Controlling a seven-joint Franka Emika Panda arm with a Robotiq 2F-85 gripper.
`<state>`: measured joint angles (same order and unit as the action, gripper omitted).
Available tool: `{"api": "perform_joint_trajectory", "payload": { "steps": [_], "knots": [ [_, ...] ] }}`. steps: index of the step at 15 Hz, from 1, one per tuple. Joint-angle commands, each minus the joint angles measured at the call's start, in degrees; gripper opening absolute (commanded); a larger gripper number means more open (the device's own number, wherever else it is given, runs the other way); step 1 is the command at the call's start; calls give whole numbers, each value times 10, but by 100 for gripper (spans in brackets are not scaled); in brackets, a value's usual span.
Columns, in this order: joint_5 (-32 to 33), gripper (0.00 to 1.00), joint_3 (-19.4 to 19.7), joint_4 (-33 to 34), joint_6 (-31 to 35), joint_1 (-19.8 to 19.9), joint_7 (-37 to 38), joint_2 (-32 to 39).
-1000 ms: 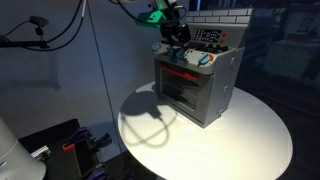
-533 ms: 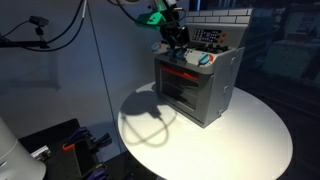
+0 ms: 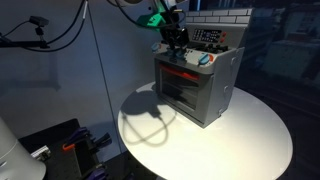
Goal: Turn the second blue knob from the right to the right
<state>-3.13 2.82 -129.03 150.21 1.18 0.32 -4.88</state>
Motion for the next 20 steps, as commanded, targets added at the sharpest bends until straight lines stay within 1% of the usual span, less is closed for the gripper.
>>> {"api": "perform_joint_trajectory", "payload": {
  "steps": [1,3,7,9,10,11,13,14,15,16,17,19,20],
  "knots": [
    [3,75,-4,13,7,3,20,10],
    [4,76,-5,15,7,3,24,11],
    [10,75,-6,16,8,4,32,11],
    [12,71,-7,16,10,4,36,11],
    [13,65,-8,16,10,4,39,12],
    [14,66,-8,16,11,4,41,12],
    [15,64,-9,17,11,4,43,12],
    [16,60,-9,17,11,4,45,12],
    [17,61,-9,18,11,4,46,13],
    [16,58,-9,18,10,4,47,14],
    [17,59,-9,19,10,4,48,15],
    [18,56,-9,20,11,5,50,16],
    [18,51,-9,20,10,5,50,16]
  ]
}}
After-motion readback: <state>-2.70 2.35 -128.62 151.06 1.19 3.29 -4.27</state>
